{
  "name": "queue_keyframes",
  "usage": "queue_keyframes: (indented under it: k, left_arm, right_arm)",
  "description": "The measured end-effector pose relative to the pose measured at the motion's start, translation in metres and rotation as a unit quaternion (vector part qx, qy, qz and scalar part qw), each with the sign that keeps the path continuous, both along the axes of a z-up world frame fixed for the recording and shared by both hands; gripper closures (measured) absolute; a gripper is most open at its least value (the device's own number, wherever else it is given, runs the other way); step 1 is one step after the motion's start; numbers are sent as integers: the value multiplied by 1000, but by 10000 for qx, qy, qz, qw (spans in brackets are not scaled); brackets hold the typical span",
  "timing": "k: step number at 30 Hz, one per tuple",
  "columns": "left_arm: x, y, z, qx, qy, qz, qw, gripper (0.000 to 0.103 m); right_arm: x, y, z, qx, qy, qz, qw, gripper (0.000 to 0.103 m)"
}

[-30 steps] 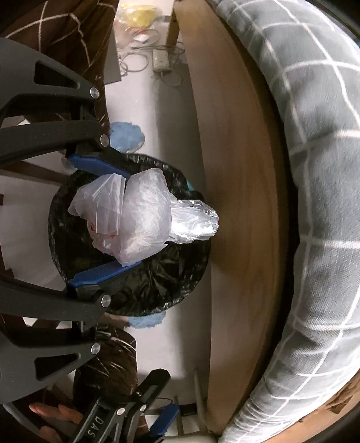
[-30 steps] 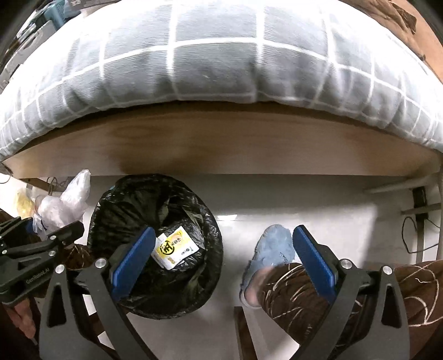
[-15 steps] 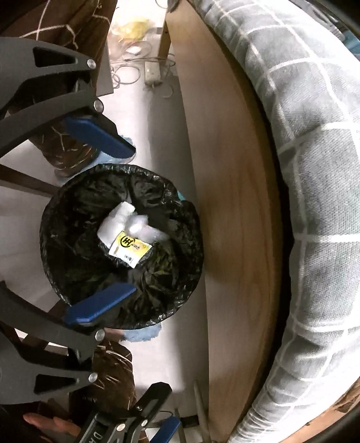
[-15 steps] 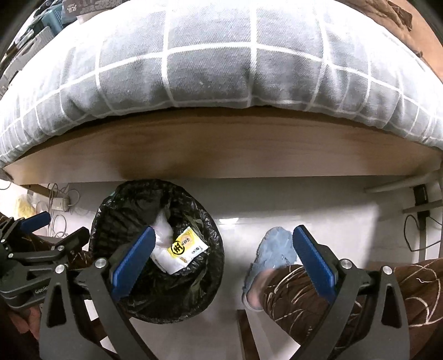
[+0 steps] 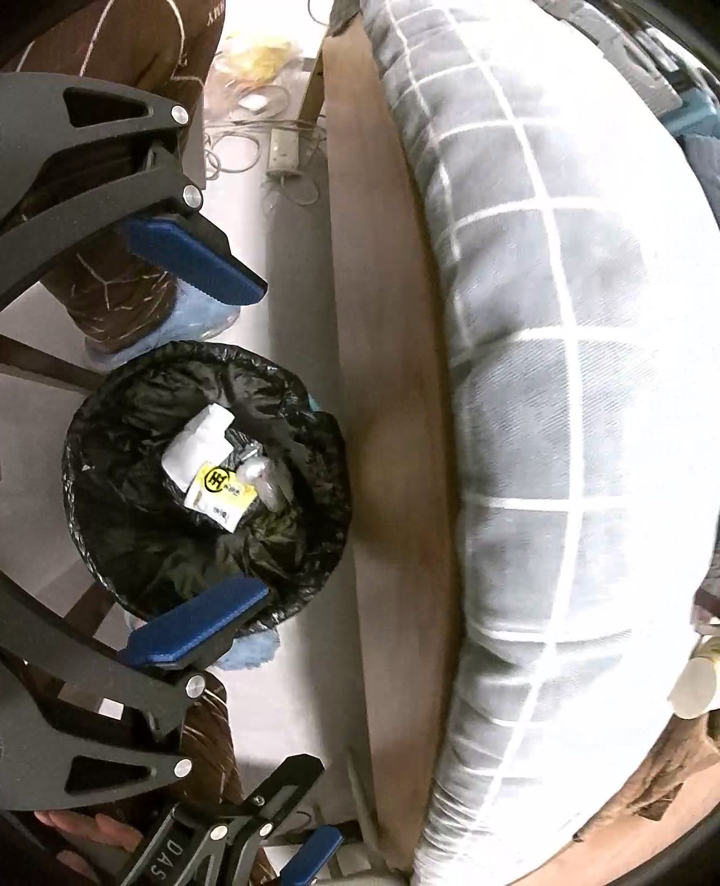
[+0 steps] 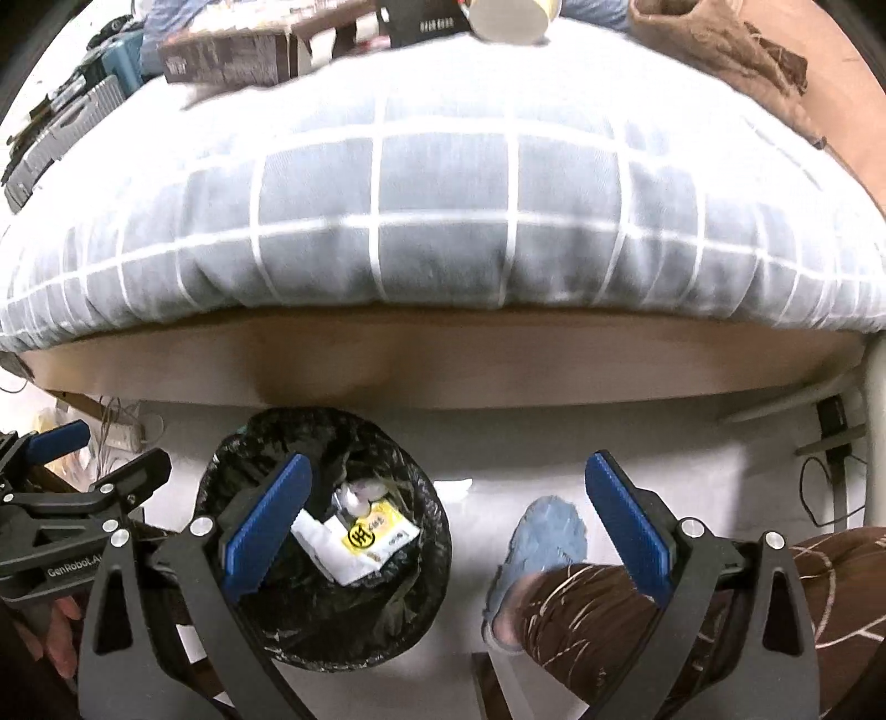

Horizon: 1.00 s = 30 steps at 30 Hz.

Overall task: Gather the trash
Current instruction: 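Open the left tool to drop the white plastic bag into the bin, then move both open tools back toward the trash on the bed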

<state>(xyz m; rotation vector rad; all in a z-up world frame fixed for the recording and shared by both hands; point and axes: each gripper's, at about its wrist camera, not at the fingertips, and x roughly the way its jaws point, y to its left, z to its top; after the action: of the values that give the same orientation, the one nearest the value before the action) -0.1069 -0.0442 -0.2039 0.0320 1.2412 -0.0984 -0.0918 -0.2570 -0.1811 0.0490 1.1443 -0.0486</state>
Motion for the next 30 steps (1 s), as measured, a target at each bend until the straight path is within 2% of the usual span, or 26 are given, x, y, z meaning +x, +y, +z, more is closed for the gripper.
queue_keyframes:
  k: [14,19,30]
  left_arm:
    - [-11,-2,61,-167,-791,-106,9967,6]
    - [-11,0,81,-192,-931,-30,9955,6]
    - [28,2,138,-141,-1426,140,9896,6]
  right_arm:
    - [-11,-9,62,-56,-797,-182,9966,8]
    - [-7,-14,82,-74,-943,-316,9950,8]
    - [27,-42,127,-56,-1273,-491,9906,8]
